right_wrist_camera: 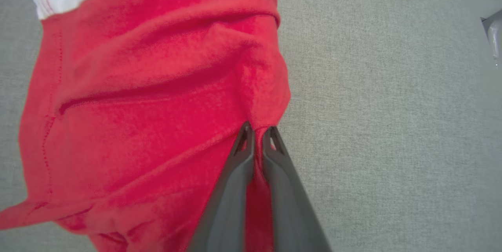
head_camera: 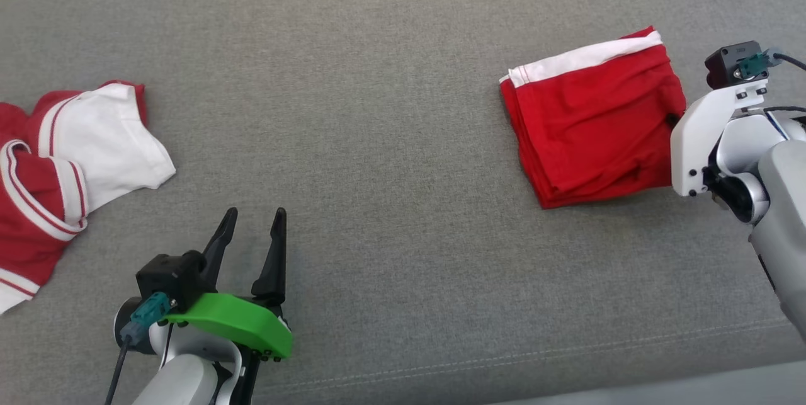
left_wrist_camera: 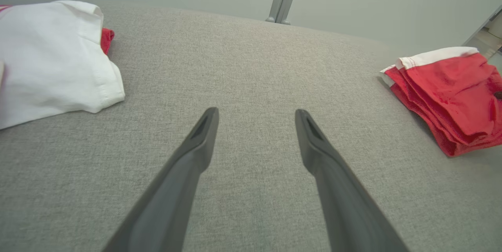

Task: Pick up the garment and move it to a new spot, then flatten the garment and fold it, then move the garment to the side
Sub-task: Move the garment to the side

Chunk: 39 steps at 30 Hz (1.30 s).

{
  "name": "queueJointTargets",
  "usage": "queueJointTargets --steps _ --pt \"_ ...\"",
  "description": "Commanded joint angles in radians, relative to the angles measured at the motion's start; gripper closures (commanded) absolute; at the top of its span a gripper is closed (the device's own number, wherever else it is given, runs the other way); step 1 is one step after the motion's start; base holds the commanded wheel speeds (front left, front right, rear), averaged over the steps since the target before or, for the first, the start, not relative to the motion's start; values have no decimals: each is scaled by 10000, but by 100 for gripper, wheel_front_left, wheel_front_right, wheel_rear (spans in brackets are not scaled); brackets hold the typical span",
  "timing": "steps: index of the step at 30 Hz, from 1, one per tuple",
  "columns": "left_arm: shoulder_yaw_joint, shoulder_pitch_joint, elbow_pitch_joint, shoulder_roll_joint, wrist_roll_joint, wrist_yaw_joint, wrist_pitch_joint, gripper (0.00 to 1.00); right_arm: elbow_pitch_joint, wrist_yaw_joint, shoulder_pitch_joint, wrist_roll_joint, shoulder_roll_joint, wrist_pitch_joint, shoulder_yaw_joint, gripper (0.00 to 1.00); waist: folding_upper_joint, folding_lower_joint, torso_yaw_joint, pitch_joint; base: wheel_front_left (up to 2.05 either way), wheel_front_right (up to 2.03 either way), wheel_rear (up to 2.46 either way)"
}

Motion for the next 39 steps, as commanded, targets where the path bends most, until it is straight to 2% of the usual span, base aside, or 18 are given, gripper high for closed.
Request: queueJointTargets --steps 1,12,22,33,34,35,39 --pt "24 -175 -18 79 55 43 44 0 89 -10 -157 88 -92 -102 86 100 -1 0 -477 475 0 0 0" --pt "-149 -445 -565 434 369 121 311 0 1244 -11 -1238 878 -1149 -1339 1126 100 -1 0 -913 1107 0 0 0" --pt "-431 -621 -1250 824 669 204 863 0 2420 -13 -2115 977 -1670 -2555 1054 100 -1 0 -1264 1644 0 0 0" --pt "-496 -506 -1857 1147 796 410 1188 0 3669 -13 -2820 179 -2271 -3863 997 98 -1 0 -954 2122 0 0 0" --pt "-500 -508 -1884 1150 794 409 1188 0 3803 -13 -2886 19 -2332 -4071 949 59 -1 0 -900 2145 0 0 0" --pt "-502 -518 -1893 1147 785 407 1183 0 3978 -13 -2990 -148 -2393 -4285 850 0 -1 0 -843 2166 0 0 0" --pt "-516 -579 -1860 1075 741 370 1125 0 4517 -13 -3134 -679 -2336 -4686 762 0 -1 0 -672 2175 0 0 0"
